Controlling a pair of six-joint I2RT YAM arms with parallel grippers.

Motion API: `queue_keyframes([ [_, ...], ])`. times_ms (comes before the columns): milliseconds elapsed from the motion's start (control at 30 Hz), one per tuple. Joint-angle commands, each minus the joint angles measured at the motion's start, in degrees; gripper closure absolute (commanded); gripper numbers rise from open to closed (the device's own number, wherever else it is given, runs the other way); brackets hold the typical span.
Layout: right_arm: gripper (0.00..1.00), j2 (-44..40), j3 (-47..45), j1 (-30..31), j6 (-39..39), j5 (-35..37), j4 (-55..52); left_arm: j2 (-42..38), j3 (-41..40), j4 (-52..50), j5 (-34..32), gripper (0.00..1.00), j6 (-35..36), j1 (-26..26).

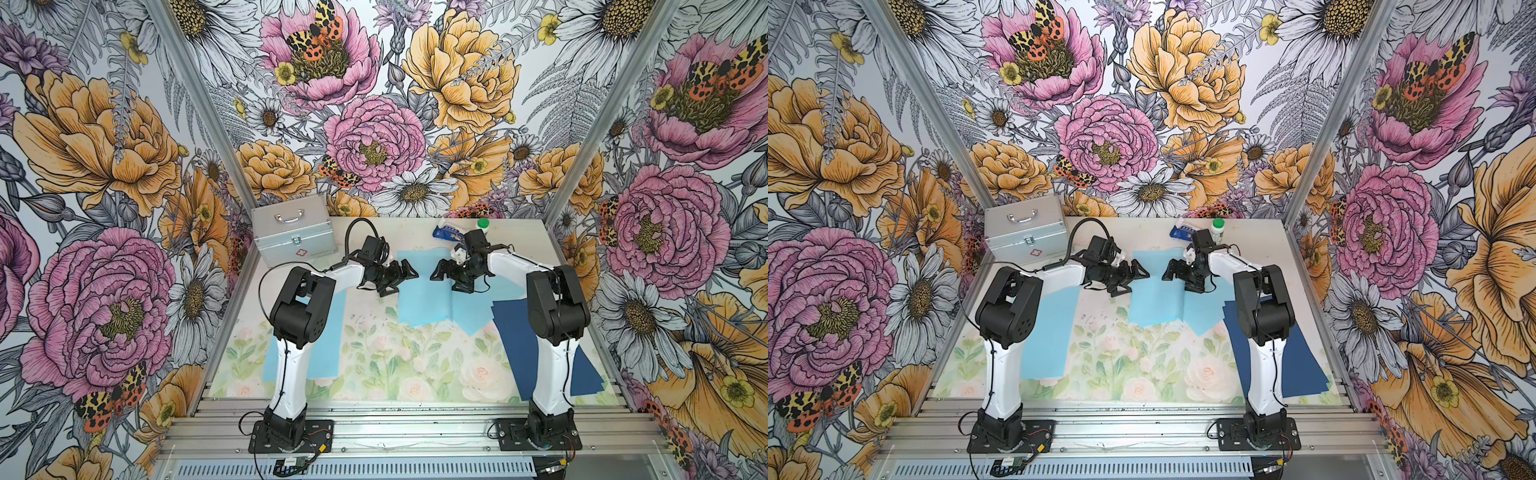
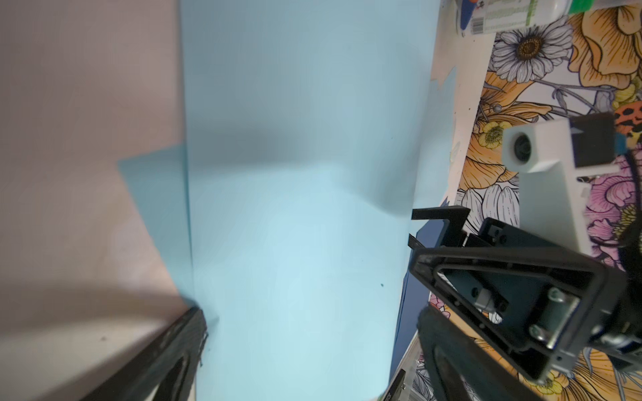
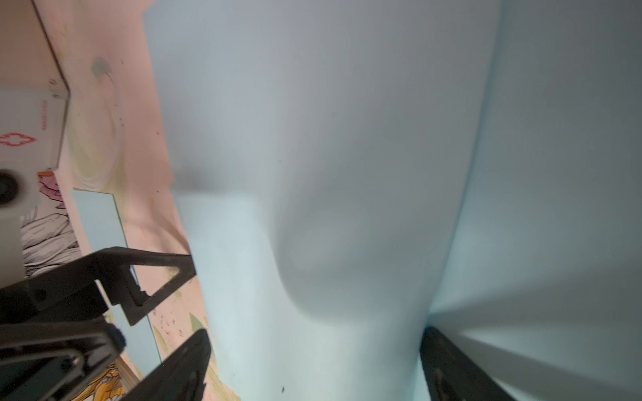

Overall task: Sort the scattered colored papers by color
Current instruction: Pick up the colored paper.

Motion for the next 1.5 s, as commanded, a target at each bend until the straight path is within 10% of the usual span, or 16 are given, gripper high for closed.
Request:
queue_keyframes([
  [0, 0.05, 4.64, -3.43, 2.47, 2.16, -3.97, 1.05, 5.78, -2.15, -4.56, -1.02, 0.02, -1.16, -2.18],
  [267, 0.11, 3.7, -3.58, 2.4, 2.41, -4.26, 1.43, 4.1, -3.63, -2.52, 0.1, 0.02, -2.12, -1.78],
  [867, 0.74, -3.88, -3.16, 1.97, 3.35, -9.58, 3.94, -6.37, -10.54, 0.5, 0.83, 0.02, -1.9, 3.81],
  [1467, 0.84, -13.57, -8.36, 3.1, -6.18, -16.29, 11.24, -17.81, -23.52, 33.68, 5.31, 0.02, -4.68, 2.43],
])
